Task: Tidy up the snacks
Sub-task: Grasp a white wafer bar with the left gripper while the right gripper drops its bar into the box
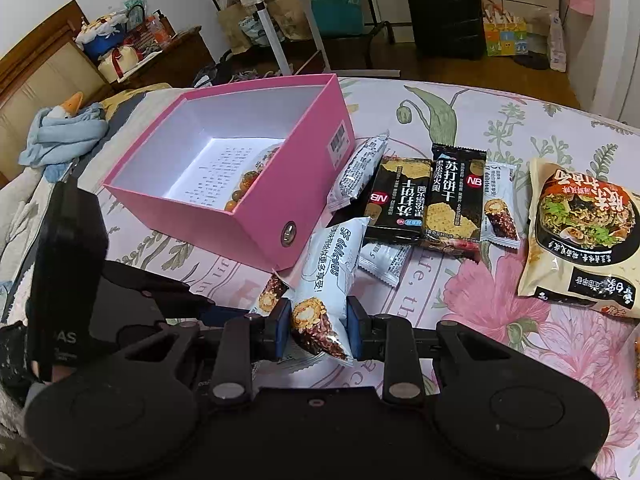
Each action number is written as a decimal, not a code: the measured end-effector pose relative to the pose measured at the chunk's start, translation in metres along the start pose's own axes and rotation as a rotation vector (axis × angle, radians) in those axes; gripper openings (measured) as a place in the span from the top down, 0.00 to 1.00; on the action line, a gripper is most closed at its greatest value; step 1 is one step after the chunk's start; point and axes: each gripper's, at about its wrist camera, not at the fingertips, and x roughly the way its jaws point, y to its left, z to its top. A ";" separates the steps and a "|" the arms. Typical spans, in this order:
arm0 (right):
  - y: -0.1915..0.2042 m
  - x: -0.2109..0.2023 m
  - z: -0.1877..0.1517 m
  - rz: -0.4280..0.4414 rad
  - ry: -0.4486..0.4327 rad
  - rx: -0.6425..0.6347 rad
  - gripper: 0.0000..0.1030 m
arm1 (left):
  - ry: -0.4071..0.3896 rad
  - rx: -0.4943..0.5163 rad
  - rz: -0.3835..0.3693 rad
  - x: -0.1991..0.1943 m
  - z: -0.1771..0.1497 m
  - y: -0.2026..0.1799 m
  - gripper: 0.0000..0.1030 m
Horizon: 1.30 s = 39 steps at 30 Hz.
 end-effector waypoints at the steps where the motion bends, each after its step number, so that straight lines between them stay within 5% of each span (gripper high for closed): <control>1: 0.001 -0.001 0.000 0.001 0.001 -0.003 0.67 | -0.002 0.002 0.002 -0.002 0.000 0.000 0.73; 18: 0.045 -0.030 0.009 0.042 -0.026 -0.128 0.67 | -0.071 -0.010 -0.012 -0.091 0.001 0.017 0.74; 27: 0.080 -0.020 0.045 0.172 -0.137 -0.260 0.67 | -0.232 -0.108 0.058 -0.146 0.020 0.073 0.75; 34: 0.095 0.045 0.094 0.162 -0.124 -0.274 0.67 | -0.269 -0.219 0.078 -0.123 0.061 0.125 0.75; 39: 0.095 0.110 0.119 0.150 -0.070 -0.204 0.67 | -0.218 -0.286 0.076 -0.073 0.086 0.162 0.75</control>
